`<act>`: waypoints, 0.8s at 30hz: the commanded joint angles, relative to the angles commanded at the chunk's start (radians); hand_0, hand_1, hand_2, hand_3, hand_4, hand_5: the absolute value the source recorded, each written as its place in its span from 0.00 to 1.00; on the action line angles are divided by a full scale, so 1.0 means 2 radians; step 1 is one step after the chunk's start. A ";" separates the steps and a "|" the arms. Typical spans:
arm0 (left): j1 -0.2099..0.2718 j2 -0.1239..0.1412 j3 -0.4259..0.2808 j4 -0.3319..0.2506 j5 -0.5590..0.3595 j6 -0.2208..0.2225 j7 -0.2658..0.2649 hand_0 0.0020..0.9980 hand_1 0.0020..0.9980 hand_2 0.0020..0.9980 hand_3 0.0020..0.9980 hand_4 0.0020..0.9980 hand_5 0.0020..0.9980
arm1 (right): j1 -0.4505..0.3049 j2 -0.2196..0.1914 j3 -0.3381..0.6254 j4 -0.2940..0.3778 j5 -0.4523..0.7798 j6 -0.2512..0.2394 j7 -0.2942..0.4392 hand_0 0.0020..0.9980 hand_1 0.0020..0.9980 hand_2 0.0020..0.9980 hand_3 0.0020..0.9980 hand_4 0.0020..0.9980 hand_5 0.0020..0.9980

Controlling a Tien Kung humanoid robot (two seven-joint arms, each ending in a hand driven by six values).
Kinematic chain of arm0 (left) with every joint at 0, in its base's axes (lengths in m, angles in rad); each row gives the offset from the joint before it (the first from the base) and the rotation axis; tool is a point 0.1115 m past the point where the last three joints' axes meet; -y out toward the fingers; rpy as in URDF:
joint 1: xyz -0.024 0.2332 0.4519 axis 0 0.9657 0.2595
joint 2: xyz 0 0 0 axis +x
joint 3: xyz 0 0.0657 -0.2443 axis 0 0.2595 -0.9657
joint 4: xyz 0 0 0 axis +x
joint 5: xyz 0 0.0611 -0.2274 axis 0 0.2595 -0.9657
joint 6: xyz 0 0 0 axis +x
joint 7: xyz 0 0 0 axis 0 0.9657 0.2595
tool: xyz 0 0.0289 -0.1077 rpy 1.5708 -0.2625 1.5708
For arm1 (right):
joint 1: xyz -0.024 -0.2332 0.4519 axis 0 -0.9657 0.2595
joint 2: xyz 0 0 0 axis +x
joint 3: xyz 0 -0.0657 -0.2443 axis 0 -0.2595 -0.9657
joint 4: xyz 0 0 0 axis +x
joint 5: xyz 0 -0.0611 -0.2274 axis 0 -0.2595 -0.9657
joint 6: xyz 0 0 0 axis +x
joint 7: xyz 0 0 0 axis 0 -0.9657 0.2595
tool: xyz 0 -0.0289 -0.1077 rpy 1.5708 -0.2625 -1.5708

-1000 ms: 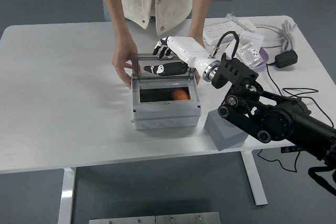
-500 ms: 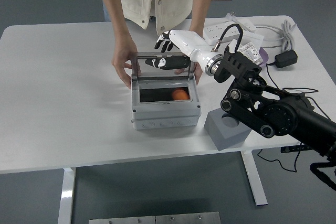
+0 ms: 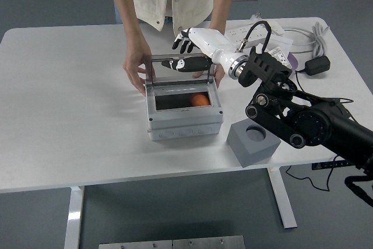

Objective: Fetch the battery,place it into the box,close the lid of the box

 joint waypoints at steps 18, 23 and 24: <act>-0.002 0.001 -0.001 0.000 0.004 -0.003 0.001 0.60 0.76 0.60 0.49 0.05 0.00 | 0.018 0.015 -0.005 -0.045 0.027 -0.001 0.007 0.61 0.51 0.52 0.60 0.91 0.70; -0.003 0.001 0.003 0.000 0.000 -0.003 0.000 0.60 0.76 0.60 0.49 0.05 0.00 | 0.027 0.020 -0.004 -0.058 0.029 0.004 0.005 0.61 0.51 0.52 0.60 0.91 0.70; -0.004 0.001 0.004 0.000 -0.001 -0.003 0.000 0.60 0.76 0.60 0.48 0.05 0.00 | 0.029 0.021 -0.005 -0.062 0.031 0.004 0.006 0.63 0.54 0.59 0.63 0.91 0.70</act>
